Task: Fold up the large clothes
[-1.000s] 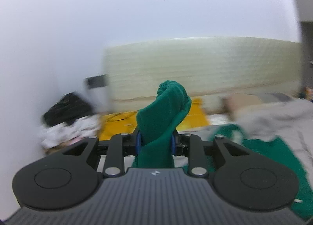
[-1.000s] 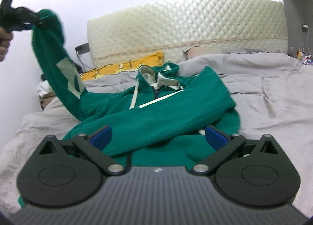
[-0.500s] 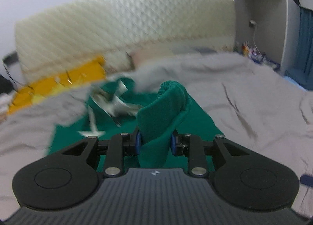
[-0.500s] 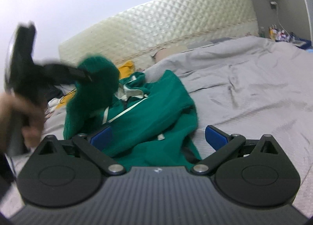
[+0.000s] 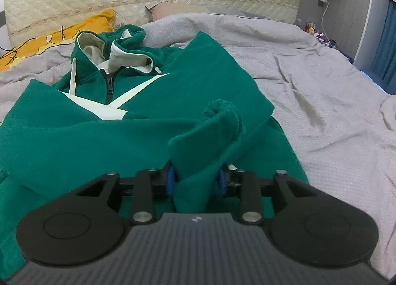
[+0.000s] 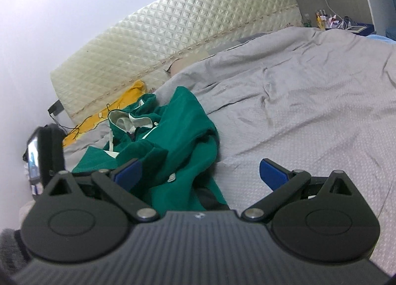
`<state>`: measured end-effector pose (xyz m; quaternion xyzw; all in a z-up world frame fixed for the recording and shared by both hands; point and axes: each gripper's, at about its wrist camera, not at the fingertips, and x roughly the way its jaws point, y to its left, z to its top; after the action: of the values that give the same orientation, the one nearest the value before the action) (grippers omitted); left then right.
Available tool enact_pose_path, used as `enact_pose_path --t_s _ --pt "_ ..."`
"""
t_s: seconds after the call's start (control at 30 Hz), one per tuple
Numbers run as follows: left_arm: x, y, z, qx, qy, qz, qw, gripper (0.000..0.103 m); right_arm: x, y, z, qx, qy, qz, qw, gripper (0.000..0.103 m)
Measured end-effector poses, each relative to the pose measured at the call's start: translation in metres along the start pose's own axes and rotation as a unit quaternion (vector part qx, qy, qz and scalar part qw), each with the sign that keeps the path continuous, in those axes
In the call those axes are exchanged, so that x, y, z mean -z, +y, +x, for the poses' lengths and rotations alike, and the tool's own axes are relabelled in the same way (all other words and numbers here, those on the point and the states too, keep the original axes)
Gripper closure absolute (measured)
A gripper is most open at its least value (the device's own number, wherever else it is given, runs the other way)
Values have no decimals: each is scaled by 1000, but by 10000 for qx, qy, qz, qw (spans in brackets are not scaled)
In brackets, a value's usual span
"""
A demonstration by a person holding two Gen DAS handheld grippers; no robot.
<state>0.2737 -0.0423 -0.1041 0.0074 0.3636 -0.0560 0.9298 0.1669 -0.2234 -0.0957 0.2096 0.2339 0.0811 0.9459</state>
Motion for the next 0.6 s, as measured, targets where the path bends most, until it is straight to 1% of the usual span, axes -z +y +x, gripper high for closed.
enact_pose_path --t_s 0.03,0.07,0.1,0.13,0.2,0.27,0.47,0.6 --pt "0 1 -3 44 11 -30 10000 45 0 1 0 5 8 -23 10000 0" --pt "-2 1 -9 67 8 -68 10000 35 0 2 0 3 10 -45 10000 0" --pt "-3 0 -20 75 -26 -114 9999 30 0 3 -1 0 1 -70 10000 0" --pt "-3 -2 -29 82 -89 -128 9998 27 0 3 -2 -1 -15 -94 10000 0" --pt "-2 -3 -49 96 -211 -120 9997 19 1 6 -8 4 -52 -161 9999 0" --pt "1 -4 -69 43 -302 -122 9995 17 1 11 -13 -10 -92 -246 9997 0" --pt "10 4 -128 18 -442 -182 9989 15 1 28 -31 -80 -212 -612 9979 0" --pt "17 15 -170 -108 -557 -360 9977 12 1 41 -51 -233 -288 -837 9958 0"
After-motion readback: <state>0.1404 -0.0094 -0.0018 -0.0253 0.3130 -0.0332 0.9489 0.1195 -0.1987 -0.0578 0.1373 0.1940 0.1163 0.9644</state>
